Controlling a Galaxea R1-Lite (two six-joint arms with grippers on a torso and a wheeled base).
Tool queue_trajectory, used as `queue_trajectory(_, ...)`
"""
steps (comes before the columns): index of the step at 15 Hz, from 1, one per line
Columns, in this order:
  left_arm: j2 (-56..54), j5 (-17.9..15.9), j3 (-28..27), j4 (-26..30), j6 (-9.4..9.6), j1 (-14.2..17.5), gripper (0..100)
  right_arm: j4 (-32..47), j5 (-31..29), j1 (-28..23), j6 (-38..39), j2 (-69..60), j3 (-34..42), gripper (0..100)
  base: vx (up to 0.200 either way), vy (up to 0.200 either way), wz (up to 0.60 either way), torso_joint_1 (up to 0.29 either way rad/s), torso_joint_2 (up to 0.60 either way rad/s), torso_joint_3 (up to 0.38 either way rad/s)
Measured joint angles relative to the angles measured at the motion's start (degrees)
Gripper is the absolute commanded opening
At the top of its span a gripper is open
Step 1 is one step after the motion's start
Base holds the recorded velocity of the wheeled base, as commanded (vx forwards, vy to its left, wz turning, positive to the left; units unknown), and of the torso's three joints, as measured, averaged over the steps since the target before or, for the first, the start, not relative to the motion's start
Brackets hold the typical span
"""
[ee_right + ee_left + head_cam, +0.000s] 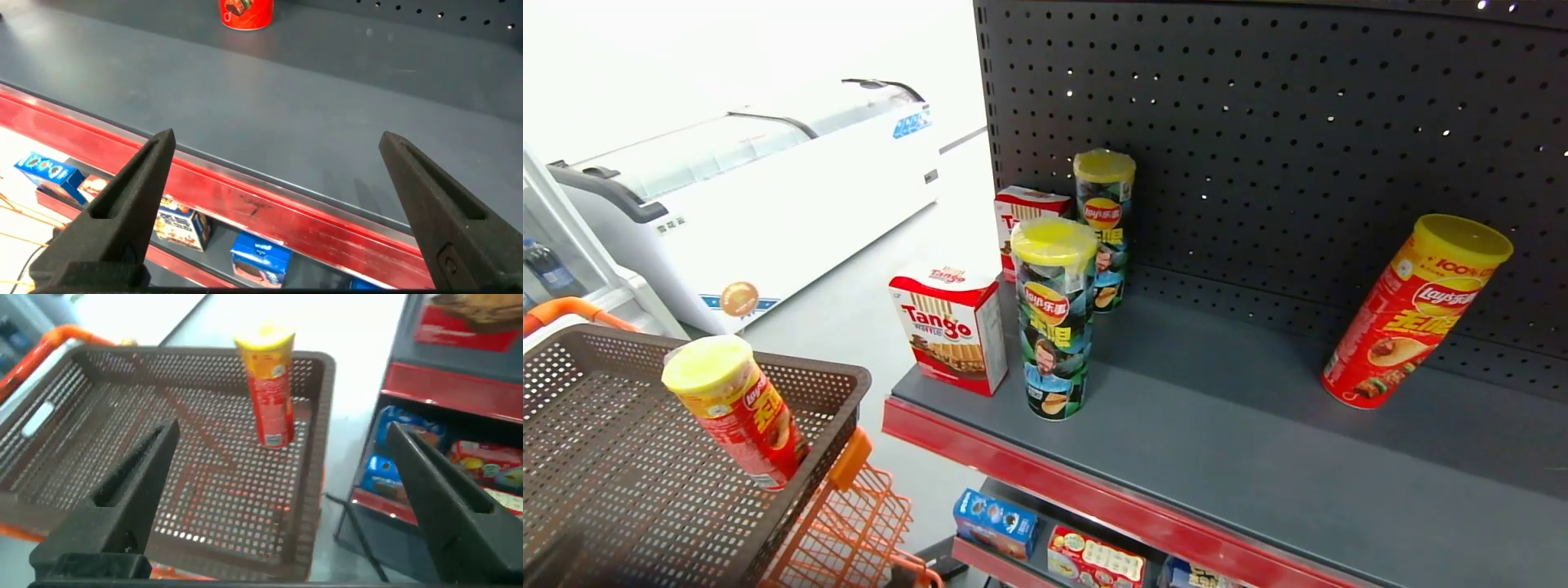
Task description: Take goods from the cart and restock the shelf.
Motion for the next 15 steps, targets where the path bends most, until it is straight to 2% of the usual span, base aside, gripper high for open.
queue_trajectory(2,7.7,0.3,-0.9,-2.3,-0.13,3.2,100,0.0,0.0,0.0,0.0,0.0,0.0,100,0.0,0.0,0.0,0.0,0.0,0.0)
queue_trajectory(5,17.6,0.5,0.5,-9.5,-0.51,4.2,100,0.0,0.0,0.0,0.0,0.0,0.0,100,0.0,0.0,0.0,0.0,0.0,0.0)
queue_trajectory(7,24.0,0.5,3.1,-18.7,-2.35,3.5,100,0.0,0.0,0.0,0.0,0.0,0.0,100,0.0,0.0,0.0,0.0,0.0,0.0)
queue_trajectory(12,39.9,0.5,8.2,-39.7,-8.83,2.4,100,0.0,0.0,0.0,0.0,0.0,0.0,100,0.0,0.0,0.0,0.0,0.0,0.0)
queue_trajectory(15,49.2,0.4,8.4,-52.2,-9.84,2.8,100,0.0,0.0,0.0,0.0,0.0,0.0,100,0.0,0.0,0.0,0.0,0.0,0.0)
